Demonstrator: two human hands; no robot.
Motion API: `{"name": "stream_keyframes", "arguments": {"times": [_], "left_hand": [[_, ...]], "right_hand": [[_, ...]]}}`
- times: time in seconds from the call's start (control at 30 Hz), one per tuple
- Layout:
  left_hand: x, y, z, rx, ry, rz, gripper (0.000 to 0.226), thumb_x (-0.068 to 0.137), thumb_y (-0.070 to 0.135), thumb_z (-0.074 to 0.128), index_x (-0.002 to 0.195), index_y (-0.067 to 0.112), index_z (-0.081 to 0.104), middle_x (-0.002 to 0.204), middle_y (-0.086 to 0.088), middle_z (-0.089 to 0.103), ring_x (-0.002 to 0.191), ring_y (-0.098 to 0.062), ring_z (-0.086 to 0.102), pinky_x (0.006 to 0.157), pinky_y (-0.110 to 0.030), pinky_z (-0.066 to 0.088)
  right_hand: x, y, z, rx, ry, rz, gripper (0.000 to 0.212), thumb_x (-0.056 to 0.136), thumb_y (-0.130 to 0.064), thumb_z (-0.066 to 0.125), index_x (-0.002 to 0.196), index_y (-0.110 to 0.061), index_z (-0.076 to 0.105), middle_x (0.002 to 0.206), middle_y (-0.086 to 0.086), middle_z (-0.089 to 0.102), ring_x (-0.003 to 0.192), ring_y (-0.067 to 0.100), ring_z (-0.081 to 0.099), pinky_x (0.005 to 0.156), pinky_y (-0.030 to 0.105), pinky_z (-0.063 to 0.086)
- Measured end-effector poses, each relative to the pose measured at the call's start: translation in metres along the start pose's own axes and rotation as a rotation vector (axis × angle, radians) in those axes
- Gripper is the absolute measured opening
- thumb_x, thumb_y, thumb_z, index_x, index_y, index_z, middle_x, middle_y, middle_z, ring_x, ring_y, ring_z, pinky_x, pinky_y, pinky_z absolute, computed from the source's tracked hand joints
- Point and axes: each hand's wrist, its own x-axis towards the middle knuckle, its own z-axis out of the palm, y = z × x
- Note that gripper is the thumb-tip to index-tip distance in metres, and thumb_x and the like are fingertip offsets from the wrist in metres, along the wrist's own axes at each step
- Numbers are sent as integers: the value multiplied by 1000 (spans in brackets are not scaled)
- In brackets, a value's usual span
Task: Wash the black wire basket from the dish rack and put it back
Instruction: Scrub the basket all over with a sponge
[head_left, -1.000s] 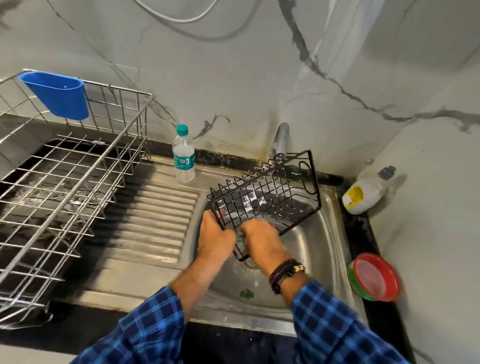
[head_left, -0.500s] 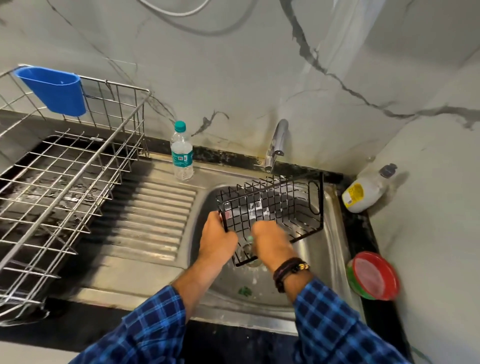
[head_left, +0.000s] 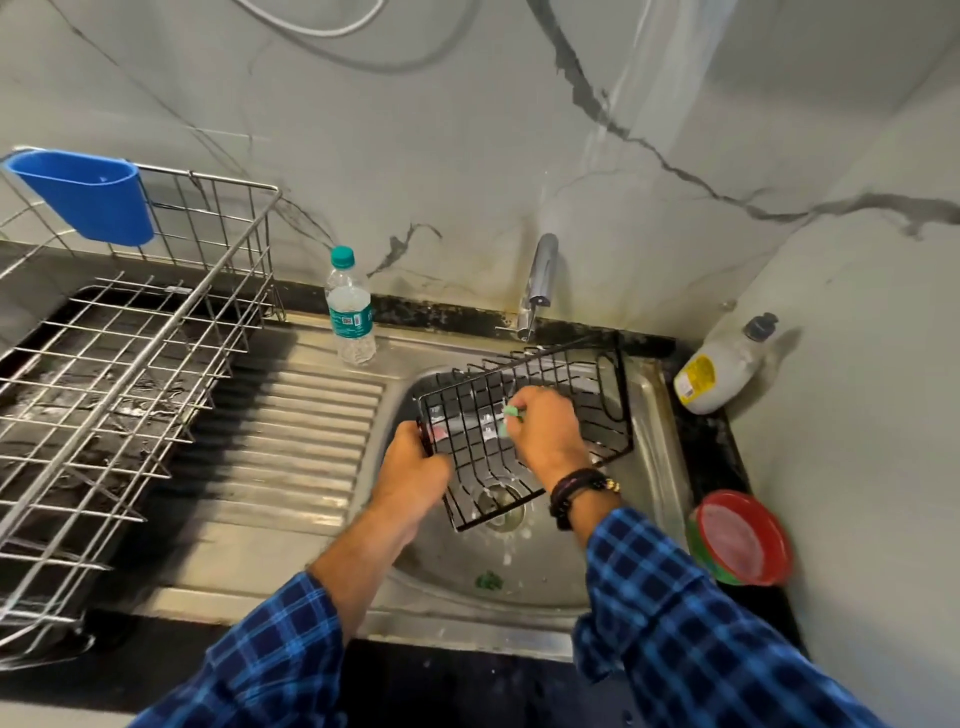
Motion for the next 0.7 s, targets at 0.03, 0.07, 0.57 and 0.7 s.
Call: {"name": "stream_keyframes", "arguments": {"times": [0.03, 0.07, 0.57, 0.7], "left_hand": [[0, 2, -2, -13, 13, -8, 37, 86, -6, 51, 107, 25, 51, 107, -2, 63, 98, -23, 61, 77, -47, 57], [2, 1, -3, -44, 15, -31, 33, 88, -5, 50, 104, 24, 50, 106, -1, 61, 94, -22, 60, 71, -46, 57], [0, 4, -4, -138, -14, -116, 20, 104, 10, 42, 95, 27, 44, 106, -4, 54, 108, -33, 61, 83, -55, 60], [3, 3, -1, -185, -62, -127, 22, 97, 1, 48, 97, 22, 45, 107, -8, 59, 96, -28, 61, 86, -62, 57]], "right_hand": [[-3, -4, 4, 76, 39, -36, 10, 94, -16, 65, 104, -15, 69, 103, 1, 70, 93, 12, 65, 87, 24, 53], [-5, -8, 9, 124, 61, -86, 13, 94, -16, 65, 106, -16, 69, 105, -1, 68, 93, 10, 63, 86, 20, 50], [-2, -11, 12, -328, -237, -188, 18, 91, -19, 69, 109, -17, 69, 111, 6, 69, 106, 22, 66, 98, 40, 53], [-6, -36, 16, -36, -217, -243, 9, 89, -17, 72, 95, -23, 72, 97, -5, 69, 92, 10, 63, 93, 30, 53]]}}
